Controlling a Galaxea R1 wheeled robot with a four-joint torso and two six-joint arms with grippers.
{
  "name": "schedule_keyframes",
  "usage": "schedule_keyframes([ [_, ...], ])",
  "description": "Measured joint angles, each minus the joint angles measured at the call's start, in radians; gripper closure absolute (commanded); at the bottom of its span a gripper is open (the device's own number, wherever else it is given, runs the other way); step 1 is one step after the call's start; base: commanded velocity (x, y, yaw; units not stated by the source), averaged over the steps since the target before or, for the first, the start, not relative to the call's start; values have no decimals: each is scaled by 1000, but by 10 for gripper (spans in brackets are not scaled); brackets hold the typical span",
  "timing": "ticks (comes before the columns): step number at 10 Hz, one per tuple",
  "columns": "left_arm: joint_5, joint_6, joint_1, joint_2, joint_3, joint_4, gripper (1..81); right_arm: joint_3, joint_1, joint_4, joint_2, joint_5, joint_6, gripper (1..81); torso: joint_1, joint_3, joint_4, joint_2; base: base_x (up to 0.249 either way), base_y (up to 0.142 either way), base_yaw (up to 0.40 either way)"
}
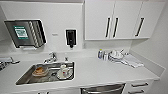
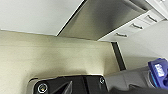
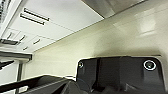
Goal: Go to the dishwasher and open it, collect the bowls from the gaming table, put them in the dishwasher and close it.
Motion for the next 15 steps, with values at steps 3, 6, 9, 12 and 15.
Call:
schedule_keyframes([
  [3, 52, -1, -63, -71, 98, 0, 10, 66, 69, 2, -47, 1, 29, 10, 61, -84, 0, -94, 0, 0, 0],
  [6, 66, -4, -73, -150, 179, 0, 10, 89, 107, 3, -75, -1, 65, 10, 119, -99, 0, -186, 0, 0, 0],
  [9, 63, -4, -74, -261, 267, 8, 10, 100, 121, 3, -84, -2, 76, 10, 186, -100, 0, -293, 0, 0, 0],
  [12, 39, -3, -74, -321, 303, 15, 10, 102, 124, 3, -89, -6, 86, 10, 237, -154, 0, -375, 0, 0, 0],
  [15, 13, -4, -99, -355, 337, 15, 10, 127, 170, 3, -100, -10, 113, 10, 300, -248, 0, -474, 0, 0, 0],
])
